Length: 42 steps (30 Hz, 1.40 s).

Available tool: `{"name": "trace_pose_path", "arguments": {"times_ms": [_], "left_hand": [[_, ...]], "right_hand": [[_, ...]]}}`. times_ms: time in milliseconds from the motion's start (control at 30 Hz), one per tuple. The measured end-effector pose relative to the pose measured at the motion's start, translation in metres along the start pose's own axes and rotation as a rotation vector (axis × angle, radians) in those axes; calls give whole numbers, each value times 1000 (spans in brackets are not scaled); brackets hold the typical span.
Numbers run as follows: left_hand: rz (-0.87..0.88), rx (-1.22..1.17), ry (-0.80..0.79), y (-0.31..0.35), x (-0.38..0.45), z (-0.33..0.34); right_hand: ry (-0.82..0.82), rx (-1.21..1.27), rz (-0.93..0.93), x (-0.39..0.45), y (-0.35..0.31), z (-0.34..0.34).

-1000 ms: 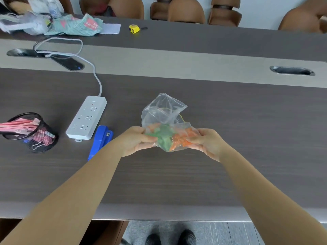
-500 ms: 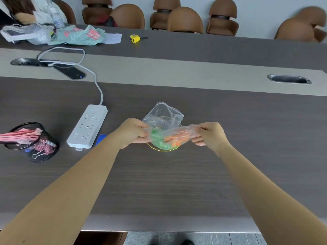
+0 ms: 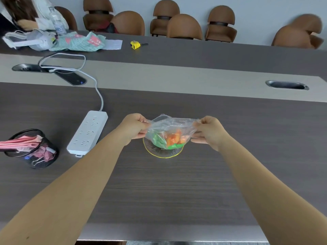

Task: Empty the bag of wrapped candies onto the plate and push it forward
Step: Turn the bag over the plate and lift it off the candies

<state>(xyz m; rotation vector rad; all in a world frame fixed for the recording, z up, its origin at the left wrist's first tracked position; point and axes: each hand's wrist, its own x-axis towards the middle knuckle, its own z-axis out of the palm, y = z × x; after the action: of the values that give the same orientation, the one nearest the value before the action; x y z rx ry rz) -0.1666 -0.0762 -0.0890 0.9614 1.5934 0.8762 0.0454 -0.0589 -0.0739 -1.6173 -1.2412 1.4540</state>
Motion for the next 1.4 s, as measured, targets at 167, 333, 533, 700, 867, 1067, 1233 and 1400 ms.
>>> {"name": "trace_pose_path", "arguments": {"times_ms": [167, 333, 533, 700, 867, 1067, 1233, 1400], "left_hand": [[-67, -82, -66, 9, -1, -3], [29, 59, 82, 16, 2, 1], [185, 638, 78, 27, 0, 5], [143, 654, 141, 26, 0, 1], [174, 420, 168, 30, 4, -5], [204, 231, 145, 34, 4, -9], [228, 227, 130, 36, 3, -11], [295, 184, 159, 43, 2, -11]], "right_hand": [[40, 44, -37, 3, -5, -3], [12, -211, -103, 8, -5, -4], [16, -683, -65, 3, -13, -2], [-16, -328, -13, 6, -16, -1], [-18, -53, -97, 8, -23, 3], [-16, 23, -145, 6, -29, 2], [9, 17, -171, 6, -29, 3], [96, 38, -259, 6, -34, 3]]}}
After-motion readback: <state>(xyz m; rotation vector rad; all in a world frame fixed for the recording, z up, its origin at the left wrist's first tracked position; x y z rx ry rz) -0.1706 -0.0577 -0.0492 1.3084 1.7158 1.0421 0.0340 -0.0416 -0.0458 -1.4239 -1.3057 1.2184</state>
